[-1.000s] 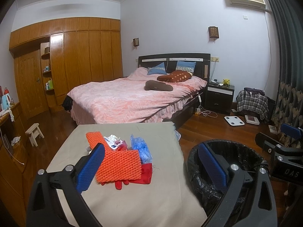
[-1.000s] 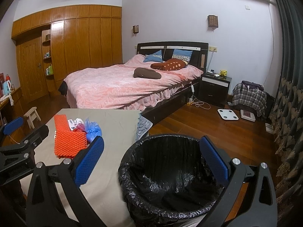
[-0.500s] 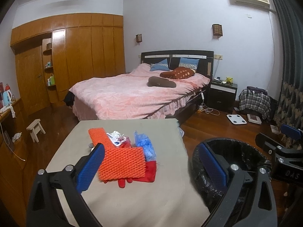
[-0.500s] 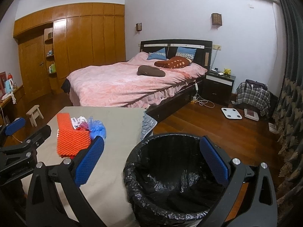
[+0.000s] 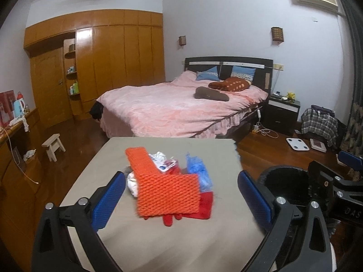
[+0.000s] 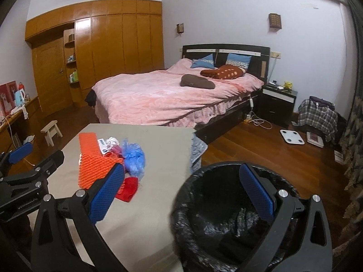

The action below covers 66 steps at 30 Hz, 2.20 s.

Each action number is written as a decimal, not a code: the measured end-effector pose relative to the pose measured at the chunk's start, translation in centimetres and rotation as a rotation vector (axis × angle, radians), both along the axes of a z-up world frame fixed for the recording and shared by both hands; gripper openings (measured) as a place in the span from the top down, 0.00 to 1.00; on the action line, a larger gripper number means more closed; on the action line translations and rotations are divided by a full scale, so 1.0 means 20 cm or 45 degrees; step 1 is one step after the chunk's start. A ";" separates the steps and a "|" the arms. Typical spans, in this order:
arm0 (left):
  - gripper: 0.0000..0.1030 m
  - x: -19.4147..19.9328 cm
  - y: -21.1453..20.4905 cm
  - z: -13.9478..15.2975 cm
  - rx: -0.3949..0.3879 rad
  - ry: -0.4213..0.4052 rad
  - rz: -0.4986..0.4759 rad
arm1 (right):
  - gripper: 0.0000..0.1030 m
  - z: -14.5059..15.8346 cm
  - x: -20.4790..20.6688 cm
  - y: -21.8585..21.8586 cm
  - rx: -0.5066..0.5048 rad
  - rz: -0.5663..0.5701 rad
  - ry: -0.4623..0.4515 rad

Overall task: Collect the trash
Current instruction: 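Reach the left tool to the orange mesh sleeve and grasp it, then lift the orange mesh sleeve with the left tool while the right tool grasps the red bag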

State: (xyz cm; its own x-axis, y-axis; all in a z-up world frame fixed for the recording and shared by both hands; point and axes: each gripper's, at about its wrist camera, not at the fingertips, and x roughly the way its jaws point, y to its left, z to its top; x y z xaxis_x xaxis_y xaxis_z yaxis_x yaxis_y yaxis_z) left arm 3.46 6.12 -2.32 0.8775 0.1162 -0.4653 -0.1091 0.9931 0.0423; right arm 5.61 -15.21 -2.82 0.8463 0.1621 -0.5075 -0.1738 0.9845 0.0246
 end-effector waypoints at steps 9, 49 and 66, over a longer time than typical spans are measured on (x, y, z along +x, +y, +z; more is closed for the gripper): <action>0.06 0.16 0.29 -0.18 0.030 0.076 0.105 | 0.05 -0.14 0.21 0.23 -0.009 0.090 0.049; 0.77 0.50 0.32 -0.74 -0.038 0.286 -0.077 | 0.09 -0.55 0.61 0.42 -0.096 0.099 0.181; 0.86 0.33 0.50 -0.50 -0.172 0.150 -0.036 | 0.09 -0.49 0.57 0.48 -0.064 0.138 0.132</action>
